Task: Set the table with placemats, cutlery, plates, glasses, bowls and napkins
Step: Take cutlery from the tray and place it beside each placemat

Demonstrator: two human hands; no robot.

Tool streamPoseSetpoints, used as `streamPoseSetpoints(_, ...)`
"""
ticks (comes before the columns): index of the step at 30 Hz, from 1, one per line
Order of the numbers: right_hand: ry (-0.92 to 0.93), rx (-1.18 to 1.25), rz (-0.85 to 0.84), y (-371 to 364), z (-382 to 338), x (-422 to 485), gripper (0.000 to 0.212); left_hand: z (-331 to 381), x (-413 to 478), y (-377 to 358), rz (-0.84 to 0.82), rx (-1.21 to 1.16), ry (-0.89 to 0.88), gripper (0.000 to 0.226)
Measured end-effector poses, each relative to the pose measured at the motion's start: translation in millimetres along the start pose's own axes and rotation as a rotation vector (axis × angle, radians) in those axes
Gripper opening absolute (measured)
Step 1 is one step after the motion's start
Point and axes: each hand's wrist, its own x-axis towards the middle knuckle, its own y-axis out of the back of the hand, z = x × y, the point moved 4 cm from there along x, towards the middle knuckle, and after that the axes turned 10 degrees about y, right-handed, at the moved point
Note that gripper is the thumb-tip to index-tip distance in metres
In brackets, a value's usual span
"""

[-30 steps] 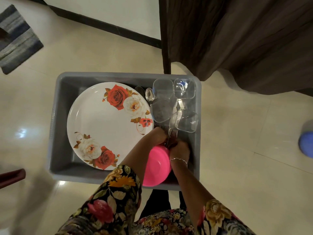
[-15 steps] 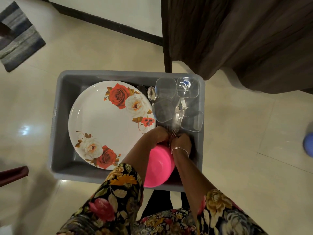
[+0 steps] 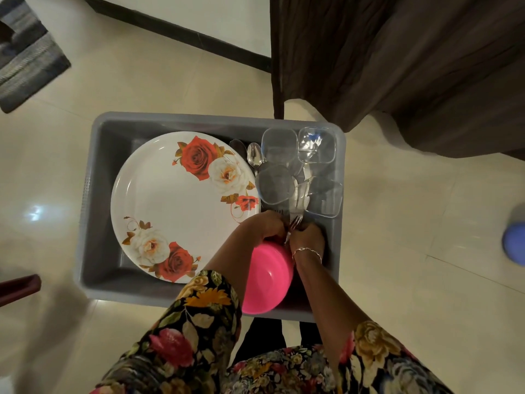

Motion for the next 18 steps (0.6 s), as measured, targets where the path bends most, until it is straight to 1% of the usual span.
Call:
streamPoseSetpoints(3,-0.042,0.083,-0.002,-3,5,0,0.023,4,-1,-1,-0.021,0.058,0.014,0.04)
streamPoseSetpoints(5,-0.063,0.106,-0.017,-5,6,0,0.025,5,-4,-1,-0.003,0.089,0.0,0.039)
streamPoseSetpoints(9,-0.044,0.064,-0.034,-6,7,0,0.024,-2,1,1,0.018,0.044,0.007,0.036)
streamPoseSetpoints(12,-0.015,0.048,0.0,-3,8,-2,0.025,-2,2,0,-0.002,0.026,0.008,0.036)
streamPoseSetpoints(14,0.007,0.08,0.016,0,9,-2,0.027,0,1,-2,-0.009,0.025,-0.008,0.036)
streamPoseSetpoints(18,-0.003,0.146,-0.054,-2,13,-7,0.024,6,-4,-4,0.027,0.113,-0.071,0.033)
